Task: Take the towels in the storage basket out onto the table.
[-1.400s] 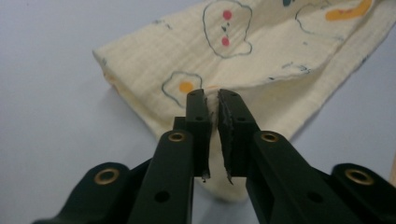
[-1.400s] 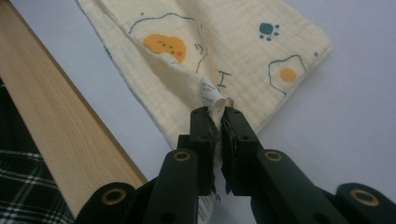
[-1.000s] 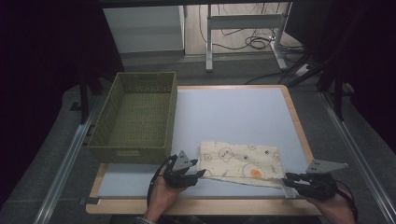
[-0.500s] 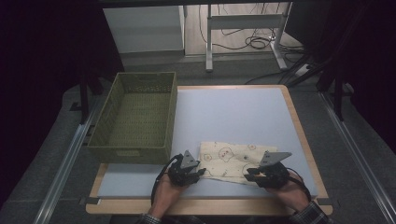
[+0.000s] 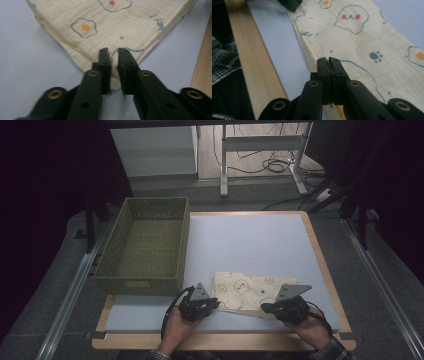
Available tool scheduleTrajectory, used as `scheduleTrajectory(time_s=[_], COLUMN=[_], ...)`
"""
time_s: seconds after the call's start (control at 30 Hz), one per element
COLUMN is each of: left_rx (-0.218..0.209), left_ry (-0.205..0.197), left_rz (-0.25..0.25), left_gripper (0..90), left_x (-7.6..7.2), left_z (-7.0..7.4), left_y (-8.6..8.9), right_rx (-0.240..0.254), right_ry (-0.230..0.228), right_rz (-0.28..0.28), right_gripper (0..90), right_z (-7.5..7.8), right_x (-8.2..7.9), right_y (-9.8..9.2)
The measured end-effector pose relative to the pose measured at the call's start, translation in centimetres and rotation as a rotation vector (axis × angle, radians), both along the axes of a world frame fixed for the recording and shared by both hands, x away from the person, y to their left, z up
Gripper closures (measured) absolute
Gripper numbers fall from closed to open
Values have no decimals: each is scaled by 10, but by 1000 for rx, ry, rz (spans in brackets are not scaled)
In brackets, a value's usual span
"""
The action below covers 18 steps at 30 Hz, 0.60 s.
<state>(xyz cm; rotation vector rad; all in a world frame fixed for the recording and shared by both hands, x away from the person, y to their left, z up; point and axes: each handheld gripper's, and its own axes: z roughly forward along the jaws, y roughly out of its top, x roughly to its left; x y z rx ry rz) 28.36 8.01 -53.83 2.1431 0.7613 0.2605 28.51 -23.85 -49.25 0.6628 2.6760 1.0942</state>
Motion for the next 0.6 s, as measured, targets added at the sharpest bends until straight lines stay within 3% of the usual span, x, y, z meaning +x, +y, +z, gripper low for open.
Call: scheduleTrajectory(time_s=[0.07,0.2,0.27,0.37,0.43,0.6], left_rx=[10,13,-9,-50,-44,-12], left_ry=[-1,5,4,-7,-18,-16], left_rz=[5,20,30,42,44,43], left_gripper=[894,898,885,770,703,584], left_x=[-1,-2,-2,0,1,6], left_z=[3,6,7,12,14,7], left_y=[2,7,10,10,7,-4], right_rx=[-17,-20,2,37,31,22], right_ry=[5,54,39,-7,-26,2], right_rz=[7,5,-10,-60,-99,-186], right_gripper=[876,818,768,757,757,733], right_z=[-5,-24,-19,2,12,10], right_x=[-2,1,1,-1,-2,-8], right_y=[3,2,-4,-24,-42,-83])
